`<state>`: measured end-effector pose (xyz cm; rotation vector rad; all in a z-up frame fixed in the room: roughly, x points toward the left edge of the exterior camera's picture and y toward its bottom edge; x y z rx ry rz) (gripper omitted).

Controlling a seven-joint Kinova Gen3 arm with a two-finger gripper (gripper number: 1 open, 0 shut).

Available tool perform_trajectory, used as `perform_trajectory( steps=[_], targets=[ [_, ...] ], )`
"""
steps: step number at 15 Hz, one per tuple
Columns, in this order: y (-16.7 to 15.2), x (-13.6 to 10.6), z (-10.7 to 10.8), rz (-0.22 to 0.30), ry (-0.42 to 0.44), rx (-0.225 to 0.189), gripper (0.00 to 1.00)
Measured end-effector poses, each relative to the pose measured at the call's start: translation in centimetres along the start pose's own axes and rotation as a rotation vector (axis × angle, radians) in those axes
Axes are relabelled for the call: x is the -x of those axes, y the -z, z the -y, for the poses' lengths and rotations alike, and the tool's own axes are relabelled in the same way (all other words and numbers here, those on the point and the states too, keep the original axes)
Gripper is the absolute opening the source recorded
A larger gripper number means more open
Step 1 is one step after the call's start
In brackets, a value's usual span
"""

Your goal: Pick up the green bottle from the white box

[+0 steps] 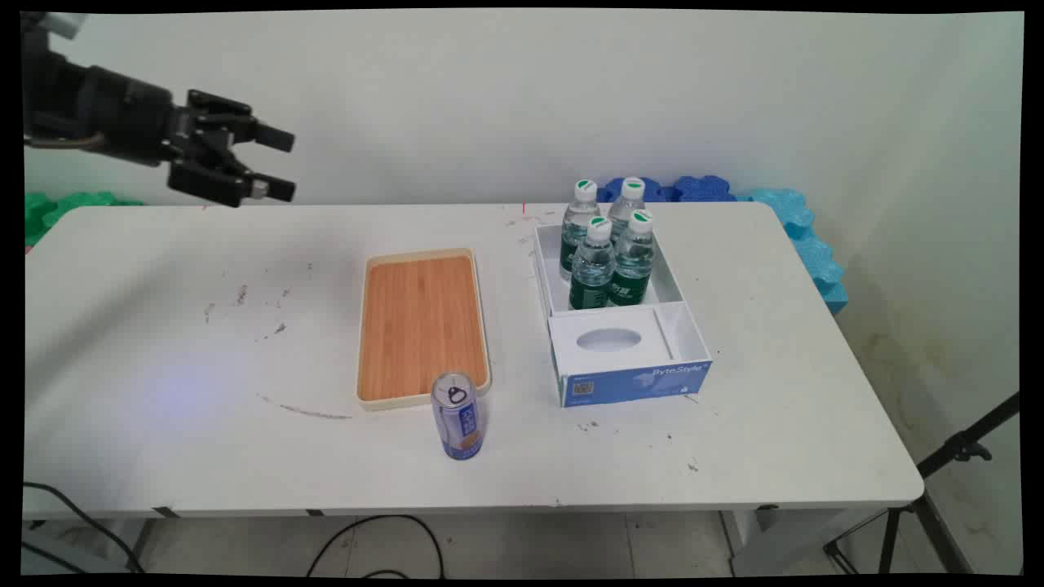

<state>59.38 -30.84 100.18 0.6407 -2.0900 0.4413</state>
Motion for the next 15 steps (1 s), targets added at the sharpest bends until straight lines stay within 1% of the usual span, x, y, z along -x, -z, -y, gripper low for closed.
perform_trajectory(
  steps=[6, 8, 11, 15],
  targets=[
    [-5.4, -5.6, -2.2, -0.003, -0.008, -0.009, 1.0],
    [-7.9, -7.5, -3.1, 0.004, -0.008, -0.006, 1.0],
    [-11.0, -9.0, -3.9, 0.021, -0.01, -0.002, 1.0],
    [-17.3, -10.3, -4.7, 0.062, 0.005, -0.001, 1.0]
  ],
)
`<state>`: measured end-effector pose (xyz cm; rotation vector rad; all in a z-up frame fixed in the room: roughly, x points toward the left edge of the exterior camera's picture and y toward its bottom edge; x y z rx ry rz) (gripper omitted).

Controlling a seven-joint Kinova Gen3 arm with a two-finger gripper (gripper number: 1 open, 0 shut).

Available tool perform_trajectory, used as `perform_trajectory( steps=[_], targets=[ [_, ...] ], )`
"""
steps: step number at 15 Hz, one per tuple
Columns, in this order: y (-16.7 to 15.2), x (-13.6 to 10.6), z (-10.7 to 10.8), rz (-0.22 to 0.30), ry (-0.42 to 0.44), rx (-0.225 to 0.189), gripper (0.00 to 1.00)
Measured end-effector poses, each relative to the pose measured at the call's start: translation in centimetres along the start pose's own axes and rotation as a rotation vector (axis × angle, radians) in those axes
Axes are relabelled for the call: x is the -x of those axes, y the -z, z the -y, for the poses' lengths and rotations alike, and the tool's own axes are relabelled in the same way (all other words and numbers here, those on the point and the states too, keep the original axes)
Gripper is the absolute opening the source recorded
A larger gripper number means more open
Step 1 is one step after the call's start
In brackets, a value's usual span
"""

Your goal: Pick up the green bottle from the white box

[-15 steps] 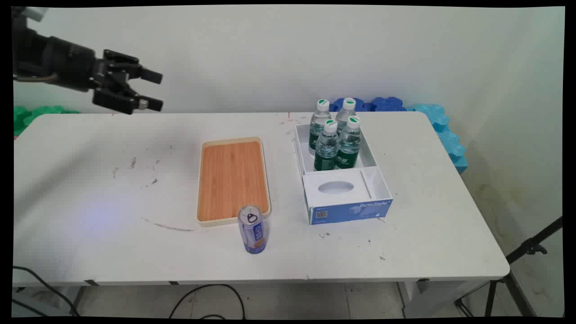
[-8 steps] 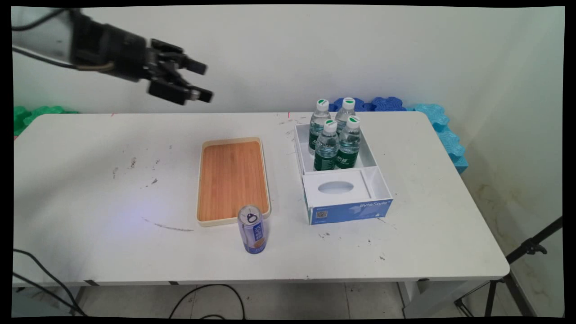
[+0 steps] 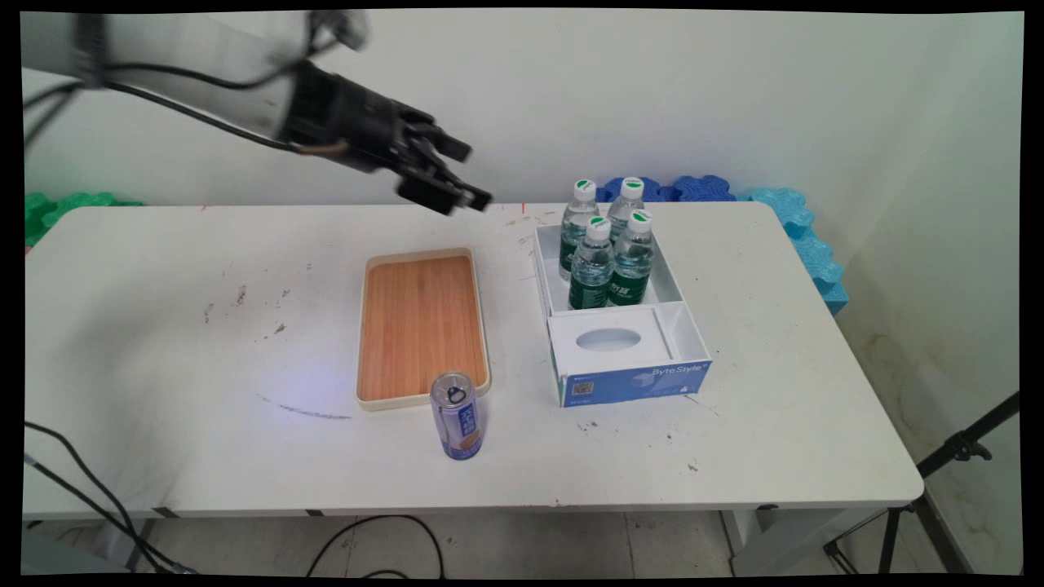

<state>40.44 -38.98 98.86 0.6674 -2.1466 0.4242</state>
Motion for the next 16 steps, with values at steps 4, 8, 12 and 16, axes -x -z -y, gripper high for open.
perform_trajectory(
  steps=[4, 8, 12, 16],
  targets=[
    [-5.0, -0.5, 0.1, 0.031, 0.023, -0.002, 1.0],
    [-10.6, -0.7, 0.7, 0.063, 0.05, 0.003, 1.0],
    [-14.4, -0.5, 1.3, 0.093, 0.068, 0.012, 1.0],
    [-16.9, -0.2, 1.4, 0.114, 0.08, 0.027, 1.0]
  ],
)
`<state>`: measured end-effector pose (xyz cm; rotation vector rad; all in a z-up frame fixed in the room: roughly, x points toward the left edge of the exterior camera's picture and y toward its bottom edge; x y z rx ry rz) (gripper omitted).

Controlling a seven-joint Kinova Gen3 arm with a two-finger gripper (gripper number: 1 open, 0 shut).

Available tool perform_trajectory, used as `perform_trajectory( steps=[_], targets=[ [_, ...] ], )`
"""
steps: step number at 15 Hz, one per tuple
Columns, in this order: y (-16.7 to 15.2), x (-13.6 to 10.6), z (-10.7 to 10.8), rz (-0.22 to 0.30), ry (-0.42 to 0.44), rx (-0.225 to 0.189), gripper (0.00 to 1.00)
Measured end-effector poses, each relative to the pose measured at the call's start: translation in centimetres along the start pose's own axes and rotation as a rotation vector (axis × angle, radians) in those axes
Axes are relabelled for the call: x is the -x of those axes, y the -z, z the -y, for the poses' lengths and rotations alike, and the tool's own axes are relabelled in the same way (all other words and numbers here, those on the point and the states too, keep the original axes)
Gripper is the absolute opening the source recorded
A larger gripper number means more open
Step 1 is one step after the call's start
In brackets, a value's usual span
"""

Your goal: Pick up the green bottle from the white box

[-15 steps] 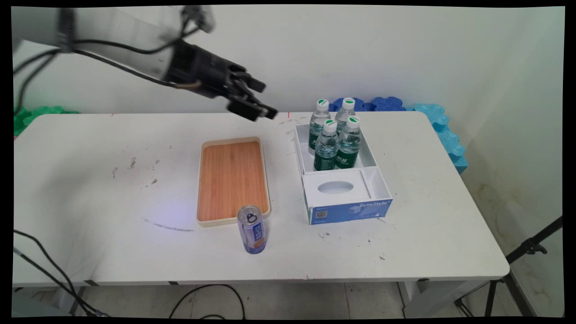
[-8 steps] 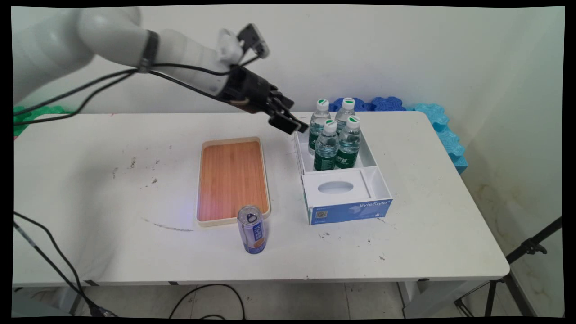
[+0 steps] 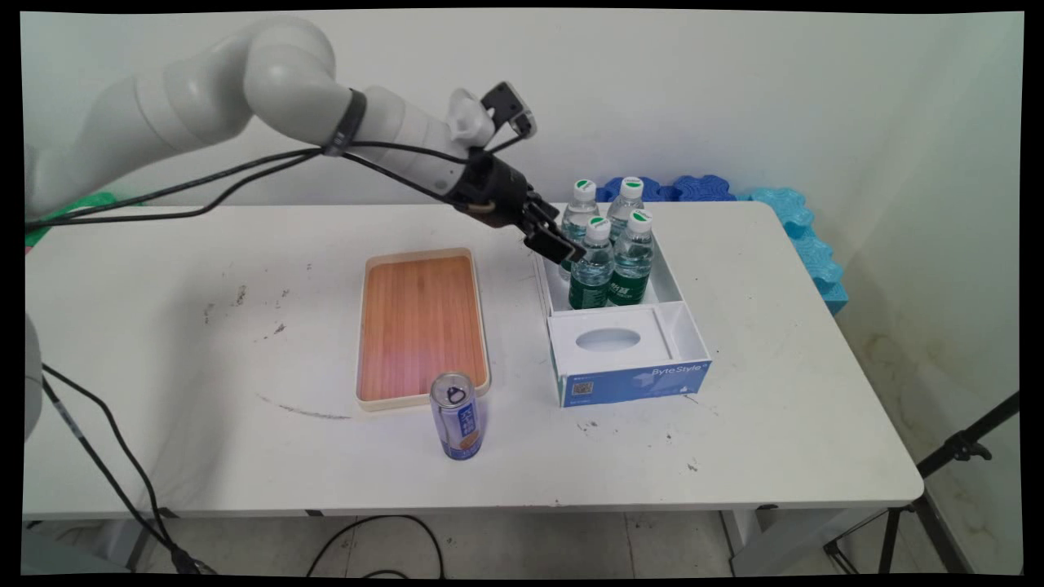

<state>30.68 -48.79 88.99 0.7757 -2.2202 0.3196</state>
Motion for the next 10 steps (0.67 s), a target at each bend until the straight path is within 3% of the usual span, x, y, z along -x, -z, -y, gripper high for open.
perform_trajectory(
  steps=[10],
  targets=[
    [-3.9, 0.0, -0.1, 0.009, -0.014, 0.028, 1.0]
  ],
)
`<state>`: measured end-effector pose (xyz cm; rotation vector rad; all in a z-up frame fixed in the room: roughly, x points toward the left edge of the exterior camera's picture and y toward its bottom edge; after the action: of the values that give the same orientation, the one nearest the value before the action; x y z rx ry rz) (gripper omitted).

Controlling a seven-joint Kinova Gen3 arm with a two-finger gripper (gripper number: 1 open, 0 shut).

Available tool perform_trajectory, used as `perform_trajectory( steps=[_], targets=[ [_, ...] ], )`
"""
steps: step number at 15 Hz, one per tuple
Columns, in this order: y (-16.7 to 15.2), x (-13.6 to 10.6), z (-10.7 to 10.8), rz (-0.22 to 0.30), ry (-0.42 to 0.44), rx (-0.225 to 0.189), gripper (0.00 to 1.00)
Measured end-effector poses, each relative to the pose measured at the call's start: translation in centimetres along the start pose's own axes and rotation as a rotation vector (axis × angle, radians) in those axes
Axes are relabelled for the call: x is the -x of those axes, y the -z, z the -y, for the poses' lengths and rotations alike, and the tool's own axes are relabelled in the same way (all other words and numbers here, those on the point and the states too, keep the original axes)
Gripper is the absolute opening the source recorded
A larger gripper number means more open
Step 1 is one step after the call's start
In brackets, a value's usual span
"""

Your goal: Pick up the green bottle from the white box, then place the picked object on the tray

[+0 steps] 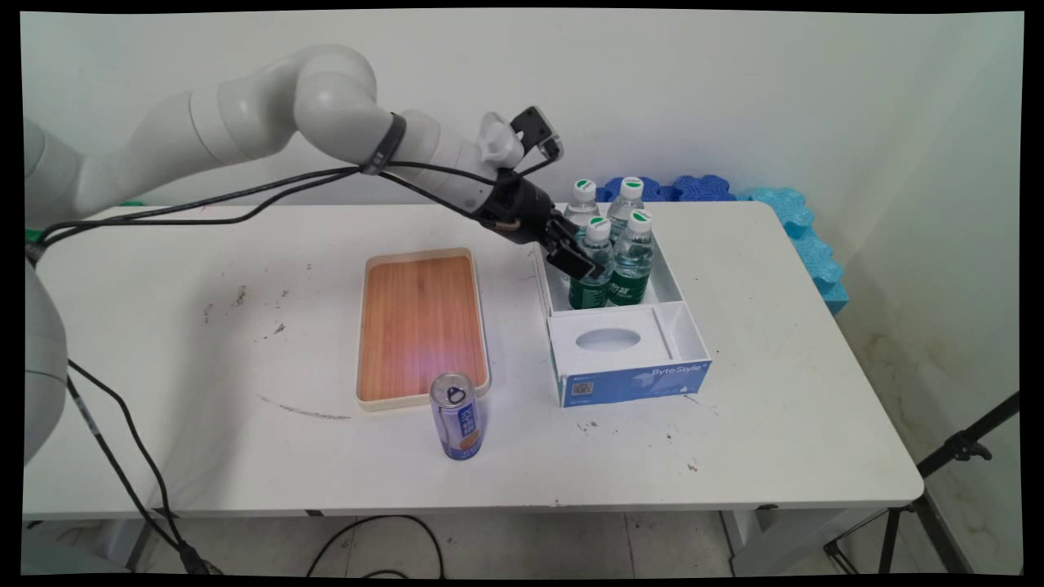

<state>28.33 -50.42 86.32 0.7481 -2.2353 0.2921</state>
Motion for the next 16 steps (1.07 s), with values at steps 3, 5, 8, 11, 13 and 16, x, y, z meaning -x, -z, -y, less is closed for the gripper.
perform_trajectory(
  steps=[3, 5, 8, 11, 13, 16],
  targets=[
    [-0.9, 0.0, 0.1, -0.001, -0.007, 0.001, 0.0],
    [-1.4, -0.1, 0.2, -0.002, -0.014, 0.0, 0.0],
    [-1.8, 0.0, 0.2, -0.003, -0.015, -0.001, 0.0],
    [-1.7, -0.2, 0.2, -0.011, -0.012, 0.0, 0.0],
    [-0.8, -0.6, 0.1, -0.027, -0.011, 0.001, 0.0],
    [1.4, -1.4, -0.1, -0.056, -0.017, -0.001, 0.0]
  ],
)
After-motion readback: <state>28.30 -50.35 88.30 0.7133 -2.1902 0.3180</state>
